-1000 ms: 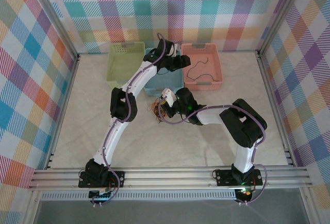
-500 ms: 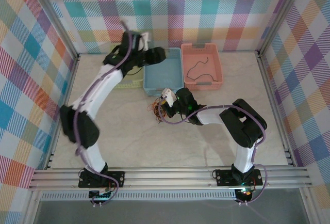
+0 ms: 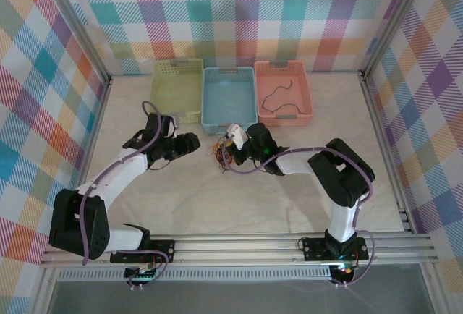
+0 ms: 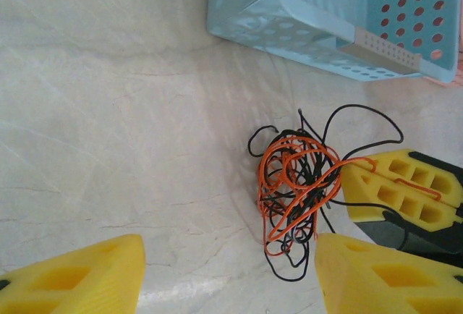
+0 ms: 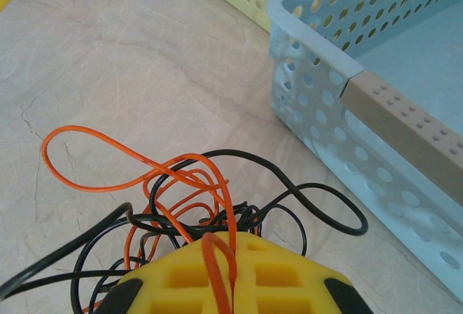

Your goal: Untangle the cables

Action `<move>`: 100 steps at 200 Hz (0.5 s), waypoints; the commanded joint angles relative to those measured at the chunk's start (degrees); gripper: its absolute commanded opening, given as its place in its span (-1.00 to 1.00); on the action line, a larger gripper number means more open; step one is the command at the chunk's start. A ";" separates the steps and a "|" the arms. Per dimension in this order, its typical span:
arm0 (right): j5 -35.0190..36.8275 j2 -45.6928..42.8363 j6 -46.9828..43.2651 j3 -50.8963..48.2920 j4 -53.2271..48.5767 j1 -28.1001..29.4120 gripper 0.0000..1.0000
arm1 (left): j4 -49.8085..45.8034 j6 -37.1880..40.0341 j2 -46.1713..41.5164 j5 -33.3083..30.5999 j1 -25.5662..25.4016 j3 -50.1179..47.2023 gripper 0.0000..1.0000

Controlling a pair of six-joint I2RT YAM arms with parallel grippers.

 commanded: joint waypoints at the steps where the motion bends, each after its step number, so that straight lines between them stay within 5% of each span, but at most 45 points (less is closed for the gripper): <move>1: -1.40 -1.17 0.41 0.75 -0.46 0.15 -0.99 | 2.68 -1.10 1.14 4.86 0.43 -0.42 0.25; 100: -1.66 -1.04 0.32 1.29 -1.54 0.16 -0.98 | 7.75 -0.66 9.93 10.77 0.17 -0.13 0.13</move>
